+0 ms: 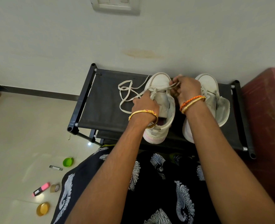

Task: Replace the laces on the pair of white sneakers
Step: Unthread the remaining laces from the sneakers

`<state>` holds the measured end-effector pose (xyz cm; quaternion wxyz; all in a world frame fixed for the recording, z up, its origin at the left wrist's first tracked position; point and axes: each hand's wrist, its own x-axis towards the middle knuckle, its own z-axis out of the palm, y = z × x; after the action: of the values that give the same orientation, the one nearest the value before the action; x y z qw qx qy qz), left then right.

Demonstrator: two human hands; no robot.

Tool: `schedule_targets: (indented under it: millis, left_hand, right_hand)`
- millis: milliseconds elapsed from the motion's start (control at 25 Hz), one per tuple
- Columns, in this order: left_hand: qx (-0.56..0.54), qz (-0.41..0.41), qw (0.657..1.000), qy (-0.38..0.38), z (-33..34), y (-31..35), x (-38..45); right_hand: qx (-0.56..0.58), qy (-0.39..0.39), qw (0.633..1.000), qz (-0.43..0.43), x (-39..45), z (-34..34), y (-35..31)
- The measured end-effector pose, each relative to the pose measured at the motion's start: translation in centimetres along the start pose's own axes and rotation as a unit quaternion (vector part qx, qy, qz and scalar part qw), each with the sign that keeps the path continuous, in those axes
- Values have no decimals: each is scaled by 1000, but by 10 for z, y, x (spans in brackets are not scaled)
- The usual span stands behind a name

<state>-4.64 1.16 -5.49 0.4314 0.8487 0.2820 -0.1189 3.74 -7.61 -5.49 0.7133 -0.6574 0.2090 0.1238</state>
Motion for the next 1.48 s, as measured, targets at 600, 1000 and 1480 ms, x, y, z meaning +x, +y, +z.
schedule_targets:
  millis: [600,1000,1480]
  left_hand:
    - [-54,6,998,46,4,2,-3]
    - [-53,-17,997,51,5,-3,4]
    - [-5,-8,998,65,10,-5,10]
  right_hand:
    - [-447,-107,855,-239,3,5,20]
    - [130,-143,977,-92,-22,-11,-22]
    - [-490,-189,833,-177,-12,-4,2]
